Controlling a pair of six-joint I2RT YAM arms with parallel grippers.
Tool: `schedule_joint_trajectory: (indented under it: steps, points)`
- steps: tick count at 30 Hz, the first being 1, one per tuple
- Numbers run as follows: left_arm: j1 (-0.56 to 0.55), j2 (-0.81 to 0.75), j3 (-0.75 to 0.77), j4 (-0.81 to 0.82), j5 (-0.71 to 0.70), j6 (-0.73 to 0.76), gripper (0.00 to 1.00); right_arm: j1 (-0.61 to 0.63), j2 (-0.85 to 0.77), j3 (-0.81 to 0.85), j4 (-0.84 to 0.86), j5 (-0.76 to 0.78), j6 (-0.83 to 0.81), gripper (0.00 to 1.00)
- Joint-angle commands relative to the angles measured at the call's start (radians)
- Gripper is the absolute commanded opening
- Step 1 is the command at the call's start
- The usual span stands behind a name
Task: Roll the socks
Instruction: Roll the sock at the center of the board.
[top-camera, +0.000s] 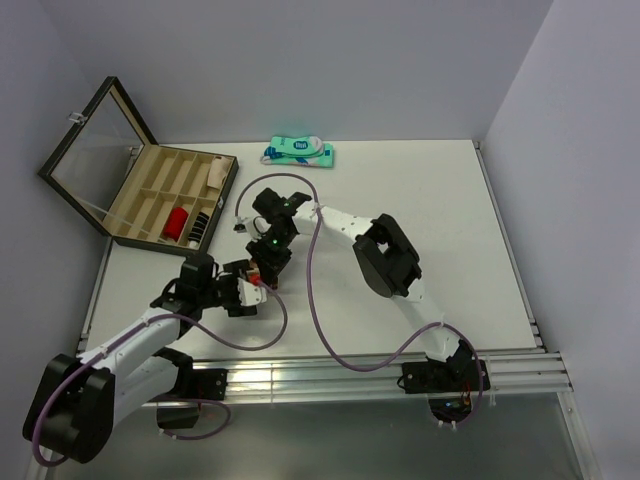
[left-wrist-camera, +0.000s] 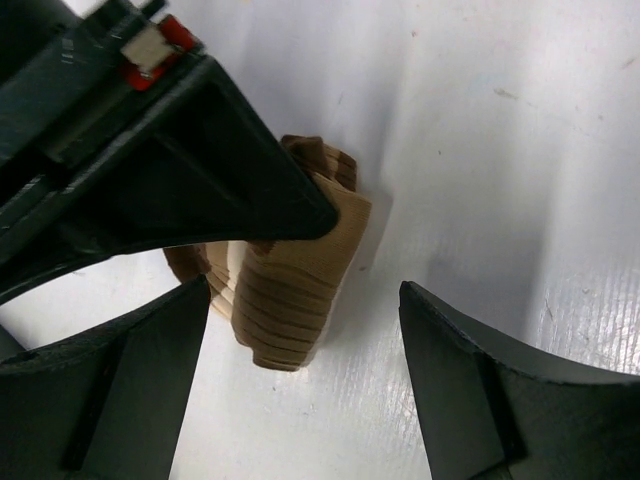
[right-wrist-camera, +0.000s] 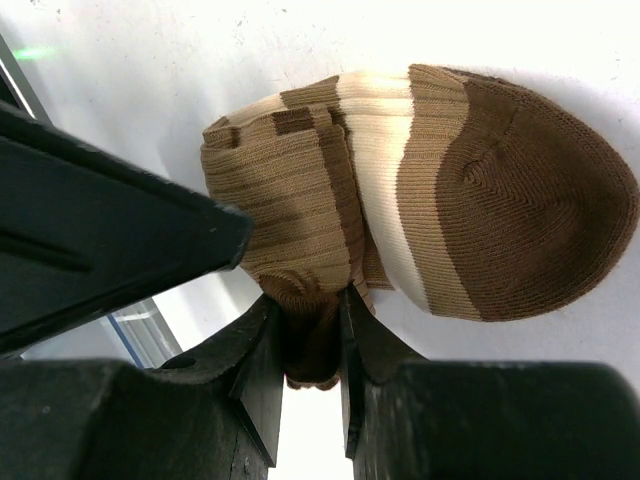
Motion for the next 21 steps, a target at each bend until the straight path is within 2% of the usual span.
schedule_joint_trajectory:
  steps: [1, 14, 17, 21]
  points:
    - [-0.017, 0.019, -0.019, 0.064, -0.021, 0.056, 0.81, -0.006, 0.054, -0.001, -0.057, 0.053, -0.019, 0.00]
    - [-0.075, 0.100, -0.075, 0.274, -0.147, 0.054, 0.78, -0.006, 0.046, -0.019, -0.054, 0.041, -0.022, 0.00]
    - [-0.097, 0.134, -0.059, 0.297, -0.180, 0.028, 0.73, -0.006, 0.046, -0.019, -0.048, 0.033, -0.019, 0.00]
    - [-0.109, 0.175, -0.017, 0.236, -0.188, 0.028, 0.57, -0.006, 0.051, -0.014, -0.051, 0.029, -0.020, 0.00]
